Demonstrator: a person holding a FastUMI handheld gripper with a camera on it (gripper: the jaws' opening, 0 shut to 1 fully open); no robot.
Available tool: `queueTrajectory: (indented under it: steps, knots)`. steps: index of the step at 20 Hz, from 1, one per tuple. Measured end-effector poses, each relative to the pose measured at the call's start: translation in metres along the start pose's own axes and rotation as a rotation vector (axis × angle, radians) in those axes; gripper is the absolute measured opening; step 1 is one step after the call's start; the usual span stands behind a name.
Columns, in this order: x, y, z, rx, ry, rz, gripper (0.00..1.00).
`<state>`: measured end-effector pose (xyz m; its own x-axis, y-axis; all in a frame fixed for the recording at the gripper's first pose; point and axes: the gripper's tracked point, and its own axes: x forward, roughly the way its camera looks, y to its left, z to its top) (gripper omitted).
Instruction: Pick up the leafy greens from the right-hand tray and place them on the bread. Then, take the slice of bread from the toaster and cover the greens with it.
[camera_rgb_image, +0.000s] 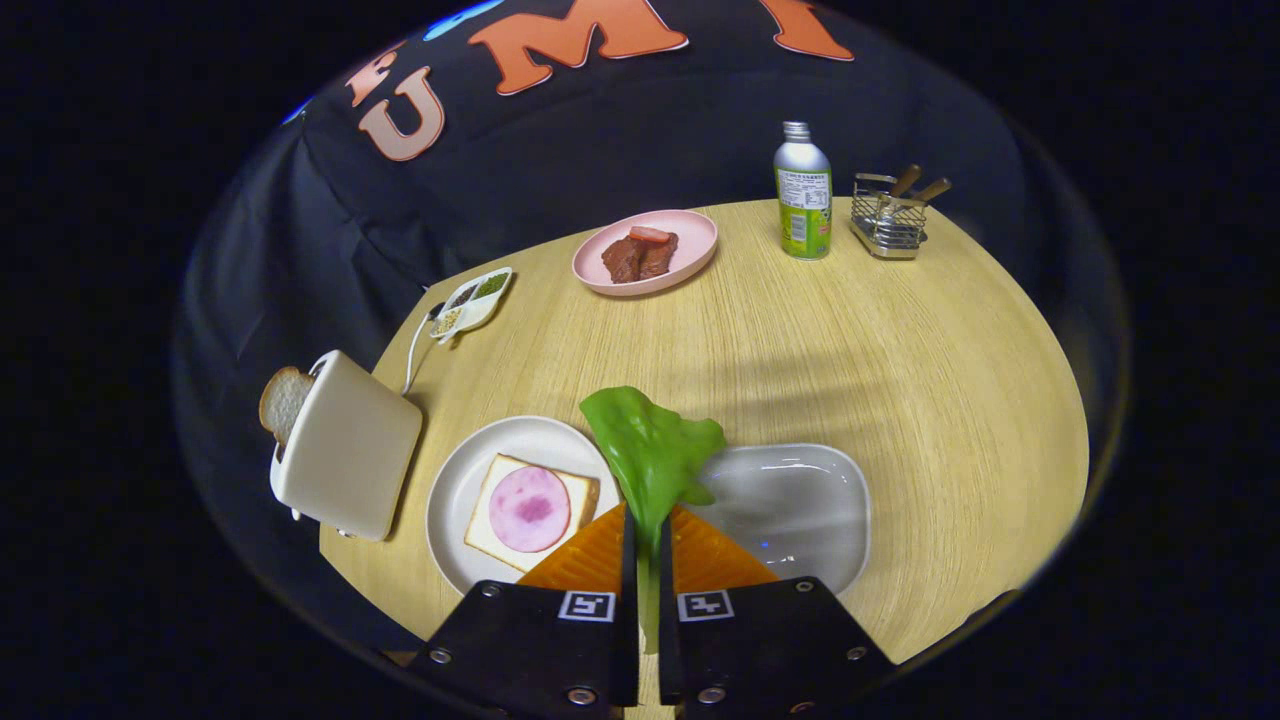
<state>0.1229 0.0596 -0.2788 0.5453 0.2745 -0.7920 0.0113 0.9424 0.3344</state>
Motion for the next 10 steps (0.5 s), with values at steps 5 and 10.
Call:
queueTrajectory:
  steps: [5,10]
  knots:
    - [0.007,0.030,-0.002,-0.019,0.007,0.069,0.08]
    - [0.023,0.057,-0.010,-0.026,0.049,0.136,0.08]
